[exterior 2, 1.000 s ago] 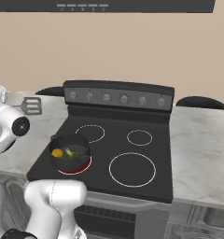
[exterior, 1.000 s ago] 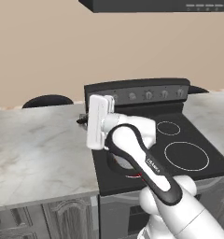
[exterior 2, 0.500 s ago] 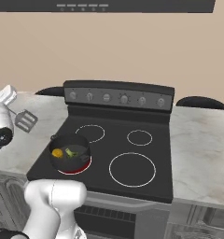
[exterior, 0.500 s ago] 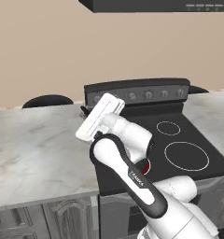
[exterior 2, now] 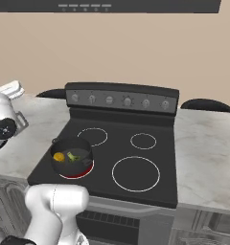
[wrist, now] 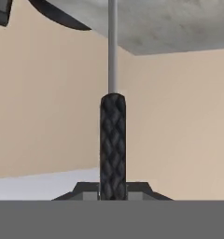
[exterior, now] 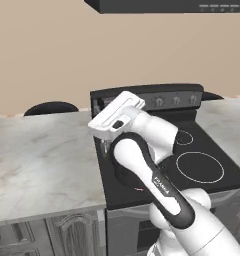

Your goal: Put the broccoli and lemon in the pot. Retrieve the spatula and lightly stir the vegetables in the pot.

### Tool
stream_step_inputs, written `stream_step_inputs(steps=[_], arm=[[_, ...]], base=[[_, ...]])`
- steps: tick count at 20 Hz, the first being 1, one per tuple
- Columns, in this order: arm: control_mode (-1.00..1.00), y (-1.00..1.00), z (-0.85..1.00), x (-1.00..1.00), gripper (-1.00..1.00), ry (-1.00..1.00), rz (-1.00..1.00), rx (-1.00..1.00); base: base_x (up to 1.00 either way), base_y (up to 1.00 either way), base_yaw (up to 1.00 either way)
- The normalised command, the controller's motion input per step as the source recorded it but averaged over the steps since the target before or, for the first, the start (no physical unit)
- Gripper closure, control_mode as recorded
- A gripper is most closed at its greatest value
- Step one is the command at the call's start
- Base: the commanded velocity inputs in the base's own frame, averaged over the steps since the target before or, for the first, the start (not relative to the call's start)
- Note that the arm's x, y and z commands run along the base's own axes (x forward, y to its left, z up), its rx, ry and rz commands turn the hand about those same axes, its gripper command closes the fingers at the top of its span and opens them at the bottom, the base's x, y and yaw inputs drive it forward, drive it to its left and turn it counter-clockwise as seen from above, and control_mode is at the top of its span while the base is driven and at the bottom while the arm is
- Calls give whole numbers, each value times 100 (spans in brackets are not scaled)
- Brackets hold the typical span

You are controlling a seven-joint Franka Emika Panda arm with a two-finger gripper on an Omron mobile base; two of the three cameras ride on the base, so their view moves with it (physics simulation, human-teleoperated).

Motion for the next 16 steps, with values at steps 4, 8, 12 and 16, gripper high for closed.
stream_step_inputs(steps=[4, 8, 12, 16], arm=[[-100, -52, 0, 1, 100, 0, 41, 6], [-100, -56, 0, 7, 100, 17, 36, 14], [-100, -50, 2, 6, 100, 21, 31, 23], [-100, -38, 13, 18, 100, 32, 17, 26]], base=[[0, 0, 0], [0, 0, 0], [0, 0, 0], [0, 0, 0]])
